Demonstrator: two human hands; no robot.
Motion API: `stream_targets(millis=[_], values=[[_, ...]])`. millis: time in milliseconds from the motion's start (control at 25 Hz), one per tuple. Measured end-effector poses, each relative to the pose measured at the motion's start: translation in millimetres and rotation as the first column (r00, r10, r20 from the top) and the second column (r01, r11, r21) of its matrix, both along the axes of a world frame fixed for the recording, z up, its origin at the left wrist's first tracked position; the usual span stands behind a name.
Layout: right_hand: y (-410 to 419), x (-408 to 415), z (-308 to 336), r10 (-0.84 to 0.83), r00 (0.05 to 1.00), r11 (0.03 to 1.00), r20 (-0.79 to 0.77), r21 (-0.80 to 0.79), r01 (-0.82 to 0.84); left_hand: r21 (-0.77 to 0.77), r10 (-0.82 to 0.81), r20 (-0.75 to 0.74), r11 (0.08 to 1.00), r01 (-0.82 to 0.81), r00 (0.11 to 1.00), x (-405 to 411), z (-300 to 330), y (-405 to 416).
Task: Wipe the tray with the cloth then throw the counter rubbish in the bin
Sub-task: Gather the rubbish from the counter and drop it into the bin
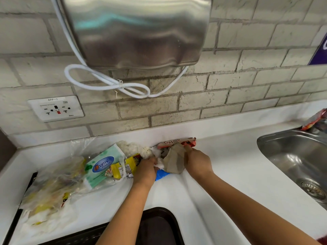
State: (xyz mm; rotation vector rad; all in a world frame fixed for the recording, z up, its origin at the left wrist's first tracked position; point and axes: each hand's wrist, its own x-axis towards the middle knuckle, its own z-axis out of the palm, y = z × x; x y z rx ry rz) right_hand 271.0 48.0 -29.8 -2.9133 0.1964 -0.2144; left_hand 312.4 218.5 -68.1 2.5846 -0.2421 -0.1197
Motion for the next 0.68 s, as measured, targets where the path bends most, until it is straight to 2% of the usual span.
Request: stream_targets(millis=[160,360,520,680], values=[[-17.0,-25.2,6.2,-0.115,0.989,0.976,0.095,0.198,0.094,-0.294,0.102,0.025,0.952,-0.09,0.994,-8.0,13.5,8.0],[-35.3,-49.9,10.2,-0.144,0.984,0.815,0.103,0.576,0.059,-0.402,0.223,0.003,0.893,-0.203,0.975,-27.9,28.0,8.9],[-46.1,-76.6,13.3,-0.178,0.978,0.747,0.106,0.662,0.064,-0.565,0.283,-0.065,0.78,-0.269,0.957,-57.4,38.1,3.7],[-61.9,-104.7,14.8,-0.209,0.976,0.735,0.063,0.669,0.114,-0.584,0.333,-0.004,0.764,-0.273,0.943,-75.4,48.2,-0.7]])
